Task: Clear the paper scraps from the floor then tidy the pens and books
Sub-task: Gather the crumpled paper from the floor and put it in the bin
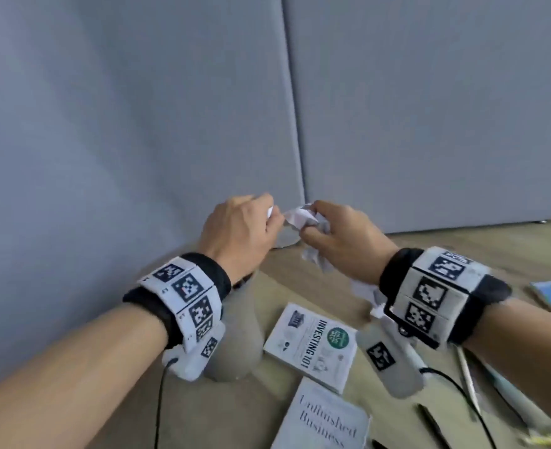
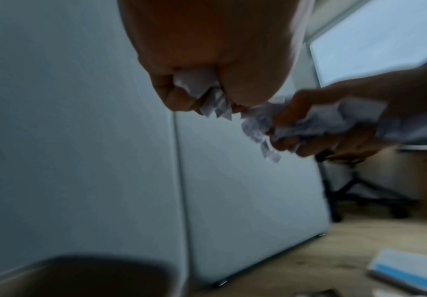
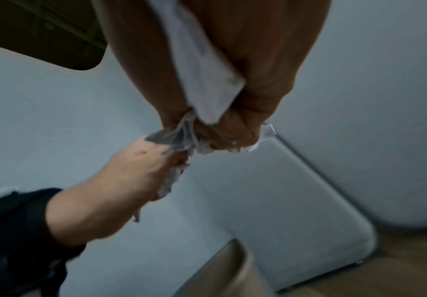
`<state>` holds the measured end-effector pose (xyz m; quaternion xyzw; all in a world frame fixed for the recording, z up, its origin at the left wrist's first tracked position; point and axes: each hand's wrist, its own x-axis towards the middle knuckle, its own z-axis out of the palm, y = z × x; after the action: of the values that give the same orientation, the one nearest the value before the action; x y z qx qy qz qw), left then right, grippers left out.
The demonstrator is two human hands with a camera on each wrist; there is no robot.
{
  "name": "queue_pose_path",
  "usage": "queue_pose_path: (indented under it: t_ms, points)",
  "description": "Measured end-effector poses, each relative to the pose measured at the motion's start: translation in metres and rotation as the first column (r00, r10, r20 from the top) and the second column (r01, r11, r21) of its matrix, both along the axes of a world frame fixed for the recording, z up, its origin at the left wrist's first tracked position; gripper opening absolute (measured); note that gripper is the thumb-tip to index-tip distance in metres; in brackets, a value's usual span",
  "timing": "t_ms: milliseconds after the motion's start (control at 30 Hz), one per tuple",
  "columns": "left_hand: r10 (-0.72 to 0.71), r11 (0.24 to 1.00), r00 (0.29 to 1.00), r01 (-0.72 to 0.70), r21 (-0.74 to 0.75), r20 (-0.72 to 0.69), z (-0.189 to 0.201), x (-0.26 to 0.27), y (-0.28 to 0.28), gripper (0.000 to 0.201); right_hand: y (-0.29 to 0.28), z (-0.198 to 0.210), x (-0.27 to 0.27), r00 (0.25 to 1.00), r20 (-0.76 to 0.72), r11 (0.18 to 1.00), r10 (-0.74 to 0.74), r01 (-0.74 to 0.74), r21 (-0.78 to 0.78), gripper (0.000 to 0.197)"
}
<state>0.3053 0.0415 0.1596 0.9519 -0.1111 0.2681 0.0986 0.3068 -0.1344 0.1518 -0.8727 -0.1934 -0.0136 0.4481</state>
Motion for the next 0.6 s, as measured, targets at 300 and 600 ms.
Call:
queue_pose_path:
  t_ms: [300, 600]
  points:
    - [0.355, 0.664, 0.759, -0.616, -0.425, -0.545, -0.047, -0.001, 0.116, 0.072, 0.196, -0.038, 0.042, 0.965, -0.263, 1.000, -0.019, 0.021, 0.005, 0.039]
    - [0.575, 0.599, 0.608, -0.769, -0.225, -0.548, -0.053, 0.012, 0.109, 0.073, 0.137, -0.050, 0.048, 0.964, -0.171, 0.976, 0.204, -0.213, -0.037, 0.035]
